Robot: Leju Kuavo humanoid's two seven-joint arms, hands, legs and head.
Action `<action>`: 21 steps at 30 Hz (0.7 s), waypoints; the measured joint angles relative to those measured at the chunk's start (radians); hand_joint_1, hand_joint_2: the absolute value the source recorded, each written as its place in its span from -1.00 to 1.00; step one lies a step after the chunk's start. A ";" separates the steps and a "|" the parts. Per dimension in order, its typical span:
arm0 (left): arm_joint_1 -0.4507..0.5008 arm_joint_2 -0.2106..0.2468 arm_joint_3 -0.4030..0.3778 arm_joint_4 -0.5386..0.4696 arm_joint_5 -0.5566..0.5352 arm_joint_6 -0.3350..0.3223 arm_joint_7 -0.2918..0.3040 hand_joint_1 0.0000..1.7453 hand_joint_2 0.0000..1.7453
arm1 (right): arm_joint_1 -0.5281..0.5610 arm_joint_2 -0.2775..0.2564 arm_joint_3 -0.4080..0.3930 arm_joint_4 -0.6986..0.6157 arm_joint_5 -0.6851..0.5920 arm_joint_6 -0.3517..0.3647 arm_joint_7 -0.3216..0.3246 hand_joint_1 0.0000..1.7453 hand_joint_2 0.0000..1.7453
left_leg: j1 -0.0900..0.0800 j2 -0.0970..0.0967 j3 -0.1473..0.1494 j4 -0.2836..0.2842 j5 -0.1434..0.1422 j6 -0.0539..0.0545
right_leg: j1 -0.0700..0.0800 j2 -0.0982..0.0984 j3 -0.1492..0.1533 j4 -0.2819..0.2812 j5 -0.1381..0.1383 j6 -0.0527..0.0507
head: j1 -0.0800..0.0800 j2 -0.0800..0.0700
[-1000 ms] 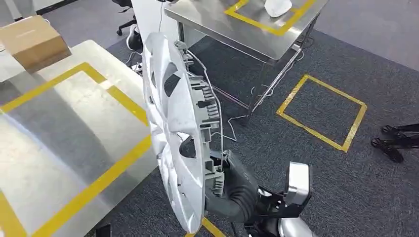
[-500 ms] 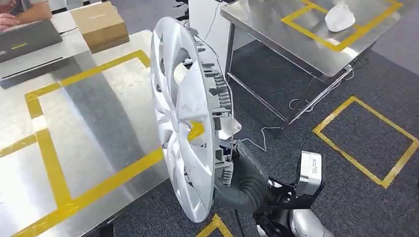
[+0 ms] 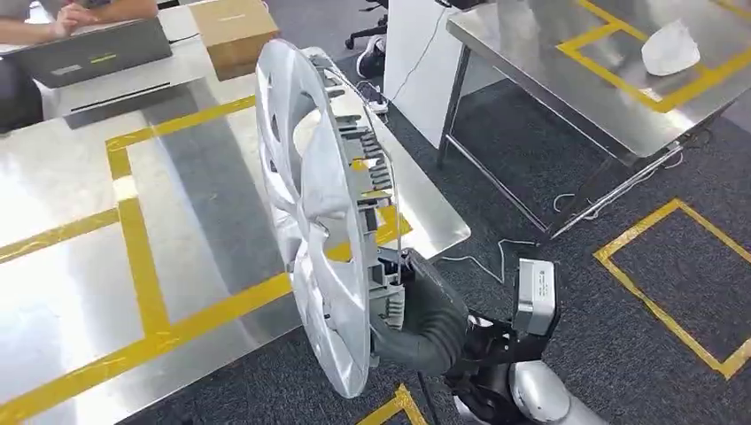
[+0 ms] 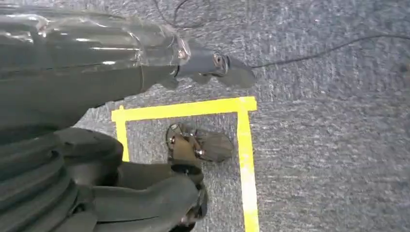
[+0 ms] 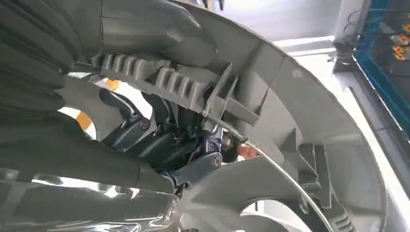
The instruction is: Take the parts from the cabinet and place them on the table.
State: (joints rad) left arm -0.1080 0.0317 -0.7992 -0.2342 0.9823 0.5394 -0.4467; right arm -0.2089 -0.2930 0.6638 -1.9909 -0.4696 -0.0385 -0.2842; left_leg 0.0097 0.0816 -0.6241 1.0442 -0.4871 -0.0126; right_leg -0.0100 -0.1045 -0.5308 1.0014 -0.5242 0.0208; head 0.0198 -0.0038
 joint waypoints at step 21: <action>-0.009 -0.018 -0.002 0.003 -0.015 0.017 0.000 -1.00 1.00 | 0.041 -0.015 -0.017 -0.004 0.004 -0.021 0.000 1.00 1.00 | -0.007 -0.079 -0.101 0.176 -0.091 -0.003 | 0.004 0.091 0.004 -0.042 0.033 -0.051 | 0.019 0.000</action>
State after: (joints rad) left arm -0.1165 0.0137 -0.8007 -0.2308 0.9670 0.5562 -0.4467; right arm -0.1682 -0.3082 0.6470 -1.9951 -0.4658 -0.0595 -0.2846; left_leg 0.0023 0.0028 -0.7247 1.2207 -0.5781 -0.0156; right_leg -0.0059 -0.0135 -0.5273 0.9596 -0.4908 -0.0302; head 0.0389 -0.0038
